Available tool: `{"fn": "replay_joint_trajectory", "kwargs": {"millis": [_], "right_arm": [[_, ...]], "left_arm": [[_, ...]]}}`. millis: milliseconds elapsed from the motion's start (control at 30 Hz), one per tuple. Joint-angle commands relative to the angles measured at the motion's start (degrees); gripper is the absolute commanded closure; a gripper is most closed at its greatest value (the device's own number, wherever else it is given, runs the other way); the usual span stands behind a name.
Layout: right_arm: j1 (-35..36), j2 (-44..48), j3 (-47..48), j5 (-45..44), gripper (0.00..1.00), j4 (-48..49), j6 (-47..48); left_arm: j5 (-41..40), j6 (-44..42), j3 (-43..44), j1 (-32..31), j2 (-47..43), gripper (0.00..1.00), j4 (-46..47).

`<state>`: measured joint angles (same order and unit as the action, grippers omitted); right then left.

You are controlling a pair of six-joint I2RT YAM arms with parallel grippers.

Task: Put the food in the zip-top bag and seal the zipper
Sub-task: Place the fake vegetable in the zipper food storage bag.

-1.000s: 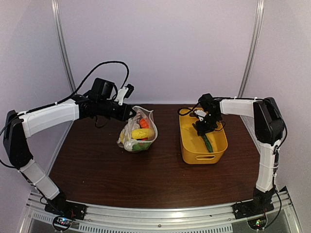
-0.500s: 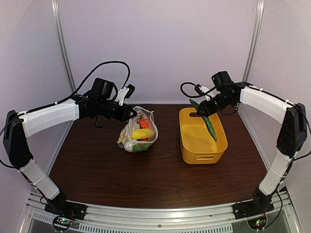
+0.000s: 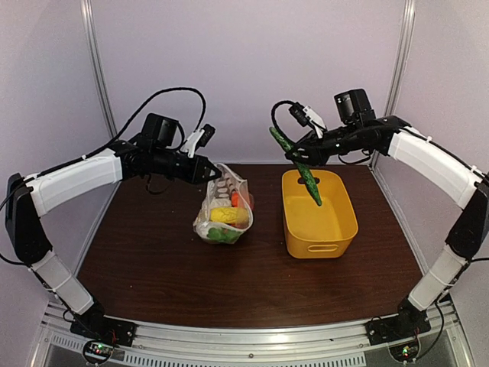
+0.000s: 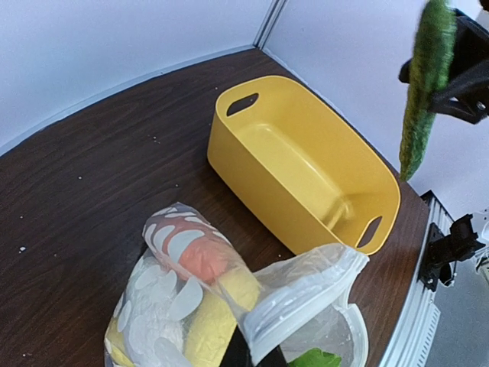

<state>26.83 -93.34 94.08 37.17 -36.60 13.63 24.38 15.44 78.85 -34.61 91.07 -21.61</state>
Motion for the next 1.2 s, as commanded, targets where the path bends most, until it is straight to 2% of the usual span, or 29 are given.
{"fn": "replay_joint_trajectory", "kwargs": {"millis": [0, 333, 500, 667, 833, 1167], "right_arm": [[7.2, 6.6, -1.8, -0.7, 1.00, 9.0, 3.9], [18.8, 4.0, 2.8, 1.4, 1.00, 10.4, 5.5], [25.0, 0.3, 5.1, 2.5, 1.00, 6.3, 15.3], [29.7, -3.8, 9.5, 2.6, 1.00, 3.6, 21.3], [31.6, -8.3, 15.2, 1.7, 1.00, 1.6, 23.5], [31.8, -13.7, 19.0, 3.6, 1.00, 2.4, 23.1]], "left_arm": [[4.2, 4.9, 3.3, -0.5, 0.1, 1.00, -0.9], [8.0, 9.9, 3.3, -0.6, -0.5, 1.00, -2.6], [8.9, 10.3, 2.5, -0.6, 0.2, 1.00, -2.6], [10.3, 9.7, 2.2, -0.6, 0.9, 1.00, -2.8], [11.3, 8.2, 3.4, -0.6, 1.7, 1.00, -5.3], [14.5, 5.8, 4.2, -0.6, 1.4, 1.00, -8.2]]}}
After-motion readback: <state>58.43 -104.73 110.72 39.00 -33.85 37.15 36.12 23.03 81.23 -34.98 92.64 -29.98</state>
